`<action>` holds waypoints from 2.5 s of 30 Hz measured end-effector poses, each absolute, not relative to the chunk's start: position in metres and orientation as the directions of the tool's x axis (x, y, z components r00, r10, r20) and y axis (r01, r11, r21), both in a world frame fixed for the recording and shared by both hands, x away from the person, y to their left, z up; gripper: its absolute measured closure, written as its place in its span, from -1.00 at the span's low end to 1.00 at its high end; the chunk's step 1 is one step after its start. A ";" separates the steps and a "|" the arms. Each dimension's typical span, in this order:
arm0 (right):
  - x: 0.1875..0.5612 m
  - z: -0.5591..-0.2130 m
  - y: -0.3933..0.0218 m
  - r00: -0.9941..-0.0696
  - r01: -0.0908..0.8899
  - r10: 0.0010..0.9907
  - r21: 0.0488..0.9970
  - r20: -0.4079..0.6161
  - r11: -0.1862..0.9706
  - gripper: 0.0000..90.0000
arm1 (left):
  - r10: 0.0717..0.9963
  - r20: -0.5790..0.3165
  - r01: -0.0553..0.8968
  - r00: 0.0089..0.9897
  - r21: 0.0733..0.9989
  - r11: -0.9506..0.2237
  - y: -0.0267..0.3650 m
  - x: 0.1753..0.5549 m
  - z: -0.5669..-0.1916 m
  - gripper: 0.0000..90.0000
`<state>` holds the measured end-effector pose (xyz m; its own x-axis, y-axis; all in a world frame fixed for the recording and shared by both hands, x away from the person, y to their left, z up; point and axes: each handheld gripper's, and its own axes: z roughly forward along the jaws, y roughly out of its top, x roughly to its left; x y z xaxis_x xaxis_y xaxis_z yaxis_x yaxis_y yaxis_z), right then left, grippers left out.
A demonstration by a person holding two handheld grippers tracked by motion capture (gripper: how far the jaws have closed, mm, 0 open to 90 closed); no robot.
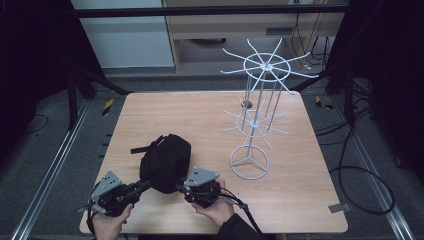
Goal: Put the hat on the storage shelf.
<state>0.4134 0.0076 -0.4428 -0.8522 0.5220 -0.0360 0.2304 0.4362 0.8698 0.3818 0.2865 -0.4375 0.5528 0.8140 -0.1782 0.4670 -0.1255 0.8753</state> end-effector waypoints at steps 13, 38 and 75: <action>0.413 -0.457 -0.068 -0.775 0.302 0.631 0.857 -0.035 0.418 0.21 | 0.897 -0.094 0.618 0.433 0.755 -0.219 0.303 0.392 -0.465 0.71; 0.398 -0.461 -0.203 -0.542 0.418 0.840 0.873 0.017 0.252 0.00 | 0.915 -0.010 0.497 0.404 0.842 -0.210 0.281 0.445 -0.413 -0.06; 0.411 -0.475 -0.220 -0.492 0.488 0.870 0.839 0.038 0.239 -0.02 | 0.876 -0.033 0.550 0.481 0.790 -0.272 0.257 0.478 -0.422 0.91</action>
<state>0.4113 -0.2197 -0.4749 -0.4923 0.8696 0.0384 0.4882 0.2394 0.8392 0.4779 0.2575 -0.4223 0.4809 0.8762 -0.0326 0.5497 -0.2723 0.7897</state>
